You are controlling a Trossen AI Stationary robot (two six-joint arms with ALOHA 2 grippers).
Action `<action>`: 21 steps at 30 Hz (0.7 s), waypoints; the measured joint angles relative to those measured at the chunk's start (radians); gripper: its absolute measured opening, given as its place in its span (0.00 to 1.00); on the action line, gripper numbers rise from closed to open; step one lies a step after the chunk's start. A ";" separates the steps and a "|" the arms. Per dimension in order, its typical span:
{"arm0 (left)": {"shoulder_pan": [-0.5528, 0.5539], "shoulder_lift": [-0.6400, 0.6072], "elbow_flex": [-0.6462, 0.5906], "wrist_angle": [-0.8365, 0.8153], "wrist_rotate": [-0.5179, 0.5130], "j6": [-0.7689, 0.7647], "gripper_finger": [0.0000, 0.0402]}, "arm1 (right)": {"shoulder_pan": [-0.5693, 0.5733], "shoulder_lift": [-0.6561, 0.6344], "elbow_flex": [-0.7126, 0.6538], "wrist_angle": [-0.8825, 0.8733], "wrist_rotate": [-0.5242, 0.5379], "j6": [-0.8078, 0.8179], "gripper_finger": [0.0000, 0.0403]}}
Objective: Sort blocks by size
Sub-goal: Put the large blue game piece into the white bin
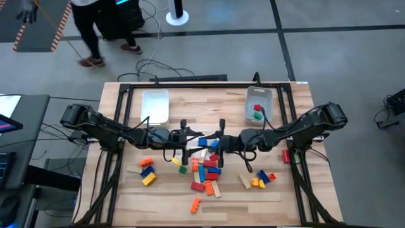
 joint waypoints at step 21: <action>0.000 0.001 -0.001 0.050 0.034 0.016 0.21 | -0.024 0.022 0.001 -0.002 -0.031 0.086 0.37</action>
